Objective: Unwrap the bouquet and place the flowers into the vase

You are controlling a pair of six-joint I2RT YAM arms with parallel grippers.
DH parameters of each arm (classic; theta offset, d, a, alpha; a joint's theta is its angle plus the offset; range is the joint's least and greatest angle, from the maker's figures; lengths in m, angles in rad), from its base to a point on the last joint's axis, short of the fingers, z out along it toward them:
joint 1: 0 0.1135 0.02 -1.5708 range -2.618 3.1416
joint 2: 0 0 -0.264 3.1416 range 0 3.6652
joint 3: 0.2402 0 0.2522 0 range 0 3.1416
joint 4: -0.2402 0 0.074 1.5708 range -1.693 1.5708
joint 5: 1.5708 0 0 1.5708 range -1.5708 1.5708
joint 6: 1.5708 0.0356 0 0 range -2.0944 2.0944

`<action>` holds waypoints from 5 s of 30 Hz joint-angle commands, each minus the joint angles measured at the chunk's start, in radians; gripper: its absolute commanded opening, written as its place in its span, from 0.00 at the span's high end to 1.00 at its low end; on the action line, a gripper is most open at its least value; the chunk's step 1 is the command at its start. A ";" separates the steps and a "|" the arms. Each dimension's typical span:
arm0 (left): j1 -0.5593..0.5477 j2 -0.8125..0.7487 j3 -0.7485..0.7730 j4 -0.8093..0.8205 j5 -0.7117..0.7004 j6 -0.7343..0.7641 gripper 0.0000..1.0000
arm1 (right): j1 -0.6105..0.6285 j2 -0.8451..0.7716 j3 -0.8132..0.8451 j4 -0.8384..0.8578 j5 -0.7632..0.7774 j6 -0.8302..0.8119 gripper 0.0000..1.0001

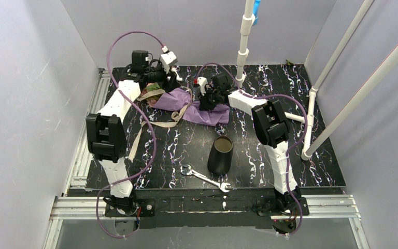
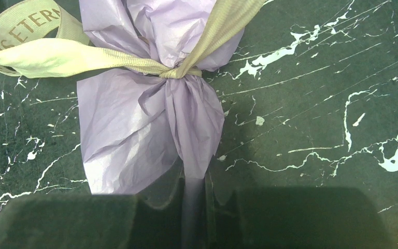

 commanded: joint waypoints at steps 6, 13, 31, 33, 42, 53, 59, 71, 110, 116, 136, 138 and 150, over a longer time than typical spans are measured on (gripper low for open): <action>-0.029 0.233 0.188 -0.078 -0.082 0.426 0.36 | -0.014 0.062 -0.033 -0.154 -0.003 -0.017 0.99; -0.049 0.410 0.368 -0.124 -0.168 0.453 0.41 | -0.015 0.061 -0.034 -0.157 -0.005 -0.024 0.99; 0.004 0.010 0.187 -0.040 0.148 -0.103 1.00 | -0.022 0.068 -0.052 -0.172 0.044 0.002 0.99; 0.037 0.001 0.165 -0.010 0.160 -0.177 1.00 | -0.023 0.064 -0.059 -0.169 0.050 0.000 0.99; 0.004 0.151 0.292 -0.112 -0.160 -0.164 0.78 | -0.023 0.063 -0.058 -0.162 0.015 0.015 0.99; 0.022 -0.232 -0.320 0.116 -0.107 -0.220 0.34 | -0.023 0.062 -0.063 -0.133 0.002 0.057 0.99; -0.054 -0.279 -0.479 -0.012 -0.076 0.098 0.34 | -0.023 0.066 -0.052 -0.139 -0.002 0.058 0.99; -0.175 -0.025 -0.436 0.101 -0.349 0.140 0.33 | -0.023 0.050 -0.067 -0.134 -0.002 0.053 0.99; -0.026 -0.207 -0.279 -0.493 0.030 0.376 1.00 | -0.023 0.054 -0.072 -0.130 0.013 0.047 0.99; 0.000 -0.158 -0.154 -0.274 0.027 0.260 0.49 | -0.023 0.054 -0.070 -0.136 -0.025 0.034 0.99; -0.045 0.346 0.282 -0.112 0.033 0.381 0.42 | -0.023 0.039 -0.065 -0.147 -0.045 0.005 0.99; -0.058 0.374 0.295 -0.090 0.013 0.380 0.41 | -0.023 0.039 -0.065 -0.146 -0.043 0.006 0.99; -0.102 0.493 0.379 -0.112 -0.055 0.402 0.38 | -0.023 0.030 -0.096 -0.128 -0.036 0.027 0.99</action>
